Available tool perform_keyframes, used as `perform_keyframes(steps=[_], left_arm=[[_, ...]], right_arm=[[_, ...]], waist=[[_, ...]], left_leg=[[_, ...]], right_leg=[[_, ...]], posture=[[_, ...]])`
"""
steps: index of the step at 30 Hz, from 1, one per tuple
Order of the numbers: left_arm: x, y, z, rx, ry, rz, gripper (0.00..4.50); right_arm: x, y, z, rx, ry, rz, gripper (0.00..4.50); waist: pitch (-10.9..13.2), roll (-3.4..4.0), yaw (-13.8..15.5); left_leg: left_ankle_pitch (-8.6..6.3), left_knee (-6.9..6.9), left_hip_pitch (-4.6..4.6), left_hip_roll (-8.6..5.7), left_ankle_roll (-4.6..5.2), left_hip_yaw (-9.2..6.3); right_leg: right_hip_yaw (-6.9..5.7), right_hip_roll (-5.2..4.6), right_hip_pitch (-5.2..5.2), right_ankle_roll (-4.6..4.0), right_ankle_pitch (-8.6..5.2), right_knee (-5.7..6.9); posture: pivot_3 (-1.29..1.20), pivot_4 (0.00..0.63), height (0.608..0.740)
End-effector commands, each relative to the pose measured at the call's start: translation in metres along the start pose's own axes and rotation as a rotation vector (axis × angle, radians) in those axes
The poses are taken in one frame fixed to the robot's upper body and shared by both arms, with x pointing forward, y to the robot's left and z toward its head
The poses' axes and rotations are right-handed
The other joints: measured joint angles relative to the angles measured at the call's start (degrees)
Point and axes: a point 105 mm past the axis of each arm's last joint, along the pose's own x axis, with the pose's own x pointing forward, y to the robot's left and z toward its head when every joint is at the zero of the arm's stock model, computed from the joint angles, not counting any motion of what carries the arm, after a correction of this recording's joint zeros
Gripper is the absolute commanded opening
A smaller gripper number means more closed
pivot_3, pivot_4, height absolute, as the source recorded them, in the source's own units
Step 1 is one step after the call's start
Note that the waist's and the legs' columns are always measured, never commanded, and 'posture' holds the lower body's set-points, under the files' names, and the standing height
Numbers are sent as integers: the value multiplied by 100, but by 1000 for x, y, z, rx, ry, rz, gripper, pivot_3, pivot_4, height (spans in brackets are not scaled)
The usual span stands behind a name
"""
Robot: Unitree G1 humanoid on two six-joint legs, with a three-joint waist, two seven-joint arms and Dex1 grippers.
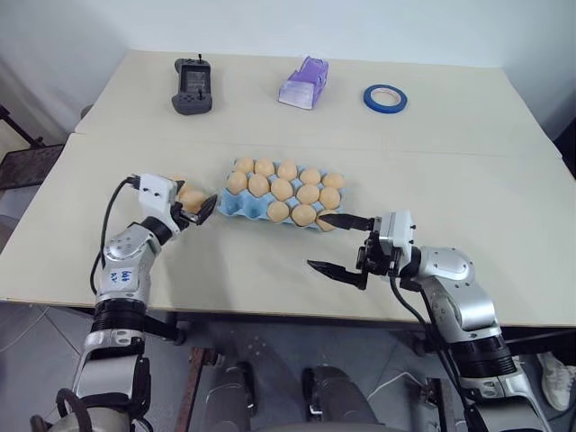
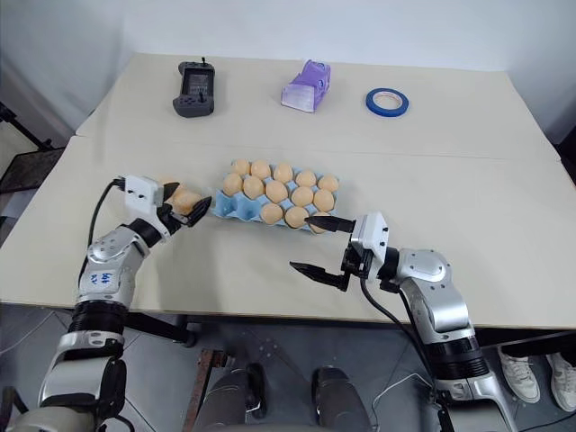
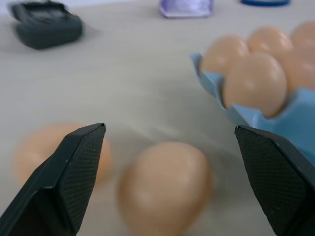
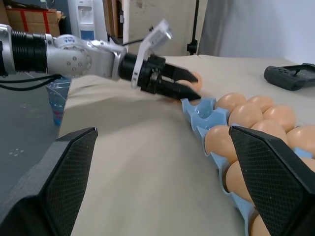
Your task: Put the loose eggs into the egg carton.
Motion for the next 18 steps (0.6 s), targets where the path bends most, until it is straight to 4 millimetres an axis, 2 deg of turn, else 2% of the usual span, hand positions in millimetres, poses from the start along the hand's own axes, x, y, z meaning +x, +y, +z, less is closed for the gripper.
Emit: perform_keyframes(steps=[1,3,6,10,14,18], left_arm=[[8,-7,3,11,-13,-35,4500],[10,-8,1,1,-5,-43,4500],[10,-10,-3,-1,3,-44,3971],[5,-7,2,7,-25,-48,2739],[-1,-11,15,16,-76,-89,2739],[1,-36,44,47,-164,-206,2739]], right_arm=[[0,-1,12,-40,-30,-14,4484],[0,-1,13,-43,-32,-20,4484],[0,-2,14,-45,-36,-31,4500],[2,-1,12,-41,-36,-34,4500],[2,-2,11,-38,-34,-38,4500],[1,-4,12,-41,-29,-45,4500]], waist=[[0,0,0],[1,-2,3],[1,-1,1],[1,-1,-2],[1,-2,-6],[1,-2,1]], left_leg=[[0,3,0,0,0,0],[-1,8,0,0,0,-1],[-3,13,-1,0,-2,-1],[-4,16,-1,1,-3,-2],[-4,15,-1,1,-3,-1],[-4,15,-2,3,-4,-2]], right_leg=[[0,0,0,0,0,2],[0,0,1,0,0,4],[0,-2,2,2,1,7],[0,-1,2,2,1,12],[1,-1,1,2,1,11],[-1,-1,1,2,1,11]], posture=[[0,150,740],[0,150,740],[0,150,740],[0,150,740],[0,150,740],[0,150,740]])
